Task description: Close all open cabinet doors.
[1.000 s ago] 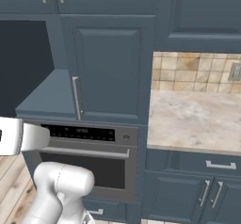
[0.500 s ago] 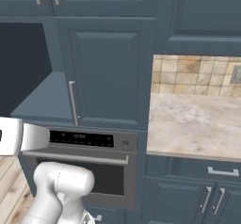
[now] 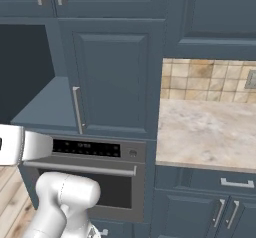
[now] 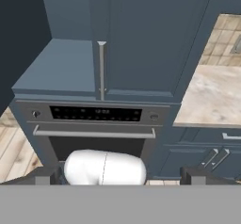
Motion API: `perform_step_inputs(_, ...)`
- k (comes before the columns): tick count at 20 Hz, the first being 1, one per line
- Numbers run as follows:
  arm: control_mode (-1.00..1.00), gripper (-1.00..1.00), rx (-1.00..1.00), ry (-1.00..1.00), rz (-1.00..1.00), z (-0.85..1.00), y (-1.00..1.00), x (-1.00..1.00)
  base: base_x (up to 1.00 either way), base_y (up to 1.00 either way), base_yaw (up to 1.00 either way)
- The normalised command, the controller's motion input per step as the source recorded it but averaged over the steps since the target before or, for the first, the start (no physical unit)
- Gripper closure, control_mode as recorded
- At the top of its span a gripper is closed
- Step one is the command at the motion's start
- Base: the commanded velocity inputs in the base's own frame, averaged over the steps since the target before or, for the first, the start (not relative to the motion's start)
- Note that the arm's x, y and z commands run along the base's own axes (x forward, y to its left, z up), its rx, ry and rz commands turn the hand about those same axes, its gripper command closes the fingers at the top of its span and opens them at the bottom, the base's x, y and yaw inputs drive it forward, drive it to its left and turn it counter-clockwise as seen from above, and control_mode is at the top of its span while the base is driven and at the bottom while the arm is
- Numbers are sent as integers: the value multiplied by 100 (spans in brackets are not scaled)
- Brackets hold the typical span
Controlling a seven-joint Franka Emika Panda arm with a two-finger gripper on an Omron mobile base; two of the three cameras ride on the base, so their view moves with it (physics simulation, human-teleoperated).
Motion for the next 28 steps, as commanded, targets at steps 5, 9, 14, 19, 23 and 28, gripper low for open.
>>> perform_step_inputs(5, -100, -100, 0, 0, 0, 0, 0, -12, 0, 0, 0)
perform_step_inputs(9, -100, -100, -3, -4, 0, -2, 22, -90, 0, 0, 0)
perform_step_inputs(14, -100, -100, -13, -11, 0, -10, 89, -99, 0, 0, 0)
perform_step_inputs(19, -100, -100, -15, -1, 1, -3, 100, -29, 0, 0, 0)
perform_step_inputs(23, -100, -100, -12, 0, 4, 0, 100, 0, 0, 0, 0)
perform_step_inputs(28, -100, -100, -7, 0, 3, 0, 100, 27, 0, 0, 0)
